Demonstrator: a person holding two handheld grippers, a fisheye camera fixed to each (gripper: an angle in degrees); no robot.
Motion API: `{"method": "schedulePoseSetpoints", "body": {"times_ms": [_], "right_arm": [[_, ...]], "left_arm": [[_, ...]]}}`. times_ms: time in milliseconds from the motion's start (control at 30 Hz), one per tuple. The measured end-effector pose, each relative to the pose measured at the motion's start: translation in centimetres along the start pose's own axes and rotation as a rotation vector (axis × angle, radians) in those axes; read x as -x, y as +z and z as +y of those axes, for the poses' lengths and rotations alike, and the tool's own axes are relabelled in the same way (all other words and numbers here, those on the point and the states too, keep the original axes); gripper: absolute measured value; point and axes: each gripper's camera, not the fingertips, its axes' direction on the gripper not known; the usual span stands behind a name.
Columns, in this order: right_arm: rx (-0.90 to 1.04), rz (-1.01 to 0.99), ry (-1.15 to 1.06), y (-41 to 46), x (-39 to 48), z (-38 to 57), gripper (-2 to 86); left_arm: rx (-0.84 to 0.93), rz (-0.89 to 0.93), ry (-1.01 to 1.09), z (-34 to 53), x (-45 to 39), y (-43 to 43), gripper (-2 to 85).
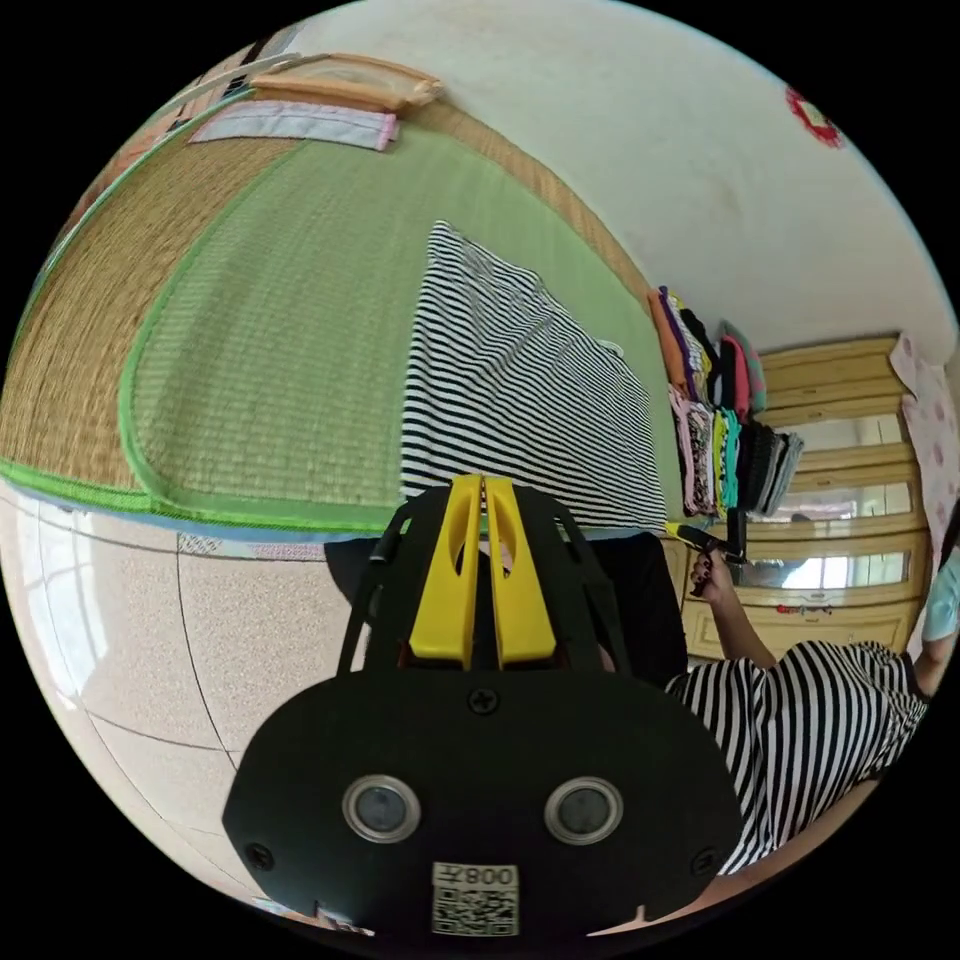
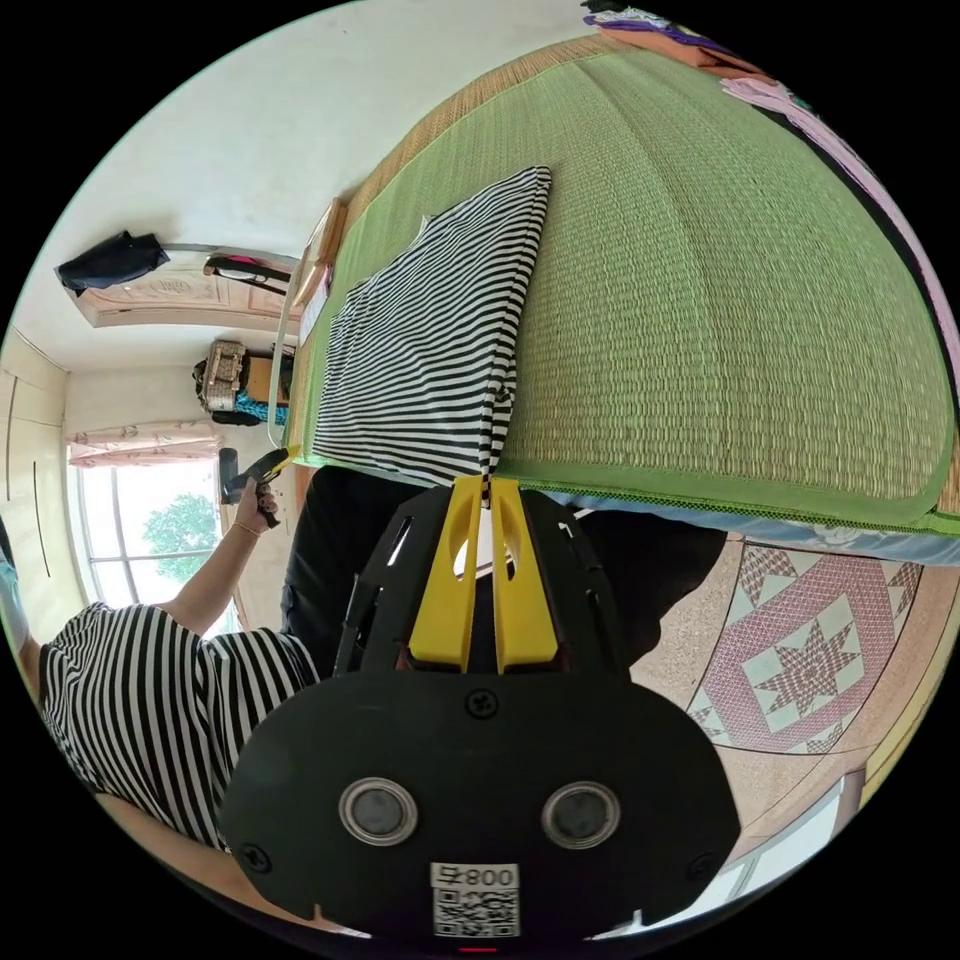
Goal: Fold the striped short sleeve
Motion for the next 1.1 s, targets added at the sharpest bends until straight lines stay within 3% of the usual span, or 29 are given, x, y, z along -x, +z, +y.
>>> {"method": "schedulePoseSetpoints", "body": {"times_ms": [333, 600, 800, 1100], "right_arm": [[-0.052, -0.099, -0.009, -2.0, -0.9, 1.6, 1.1], [-0.086, -0.213, -0.030, -3.1, -2.1, 2.2, 1.2], [-0.080, -0.248, -0.043, -3.1, -3.3, 2.4, 1.2], [-0.150, -0.344, -0.010, -3.4, -8.1, 2.9, 0.9]], "left_arm": [[0.276, 0.260, 0.616, -1.3, -31.0, 11.3, 7.1], [0.388, -0.020, 1.017, 2.1, -51.6, 17.5, 11.5], [0.360, -0.217, 1.024, 2.7, -58.8, 18.7, 6.6], [0.348, -0.167, 0.945, 1.3, -63.8, 17.0, 1.4]]}}
